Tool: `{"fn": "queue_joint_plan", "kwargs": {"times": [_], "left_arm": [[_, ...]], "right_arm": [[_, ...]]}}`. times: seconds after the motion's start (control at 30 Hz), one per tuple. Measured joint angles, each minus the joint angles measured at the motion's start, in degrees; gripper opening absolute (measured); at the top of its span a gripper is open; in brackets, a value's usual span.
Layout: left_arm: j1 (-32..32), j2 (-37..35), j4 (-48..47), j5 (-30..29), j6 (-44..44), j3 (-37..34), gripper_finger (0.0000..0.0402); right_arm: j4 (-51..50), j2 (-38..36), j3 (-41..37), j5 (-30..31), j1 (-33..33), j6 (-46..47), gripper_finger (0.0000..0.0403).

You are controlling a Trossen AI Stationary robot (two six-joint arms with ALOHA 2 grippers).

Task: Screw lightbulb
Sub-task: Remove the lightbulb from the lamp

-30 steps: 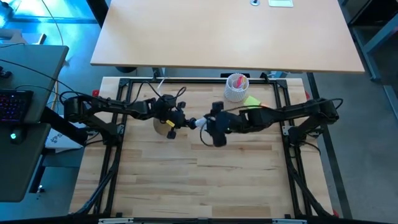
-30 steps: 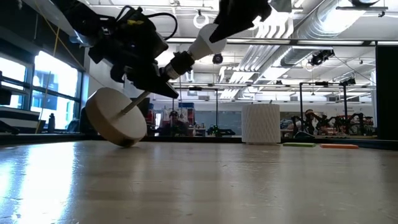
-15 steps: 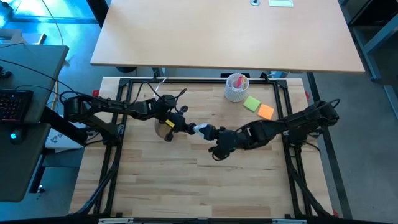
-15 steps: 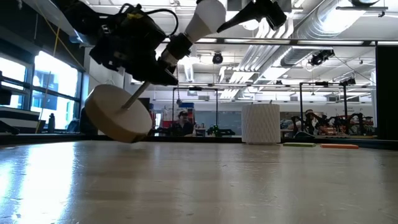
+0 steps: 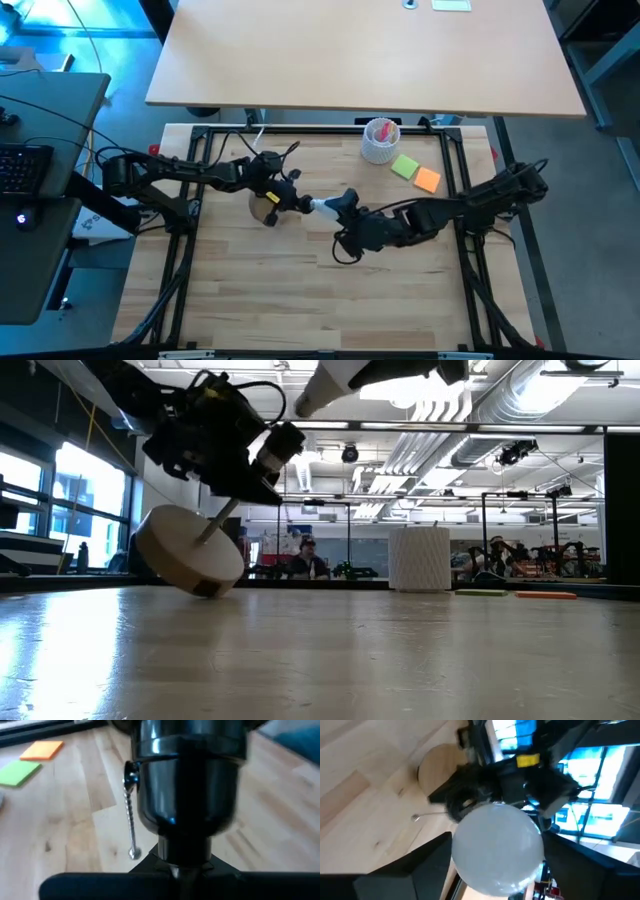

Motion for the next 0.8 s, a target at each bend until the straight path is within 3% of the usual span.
{"fn": "queue_joint_plan", "kwargs": {"times": [0.2, 0.33, 0.5, 0.6, 0.8], "left_arm": [[0.01, 0.26, 0.55, -0.72, -0.65, 0.02, 0.0007], [0.25, 0.33, 0.75, -0.7, -0.72, 0.02, 0.0007], [0.53, 0.33, 1.06, -2.54, -0.82, 0.08, 0.0007], [0.53, 0.33, 1.26, -6.58, -0.7, 0.13, 0.0007], [0.57, 0.33, 1.43, -8.31, -0.17, 0.14, 0.0007]], "right_arm": [[1.71, 0.03, 0.19, 0.17, 0.8, 1.38, 0.0329], [-0.84, -0.22, 2.73, 0.06, 1.8, 10.29, 0.0331], [-13.08, -0.33, 5.13, 0.85, 1.7, 36.96, 0.0332], [-23.83, -0.52, 4.31, -4.35, 1.17, 54.62, 0.0332], [-35.41, -4.06, -9.18, -7.11, 4.73, 84.64, 0.0332]]}}
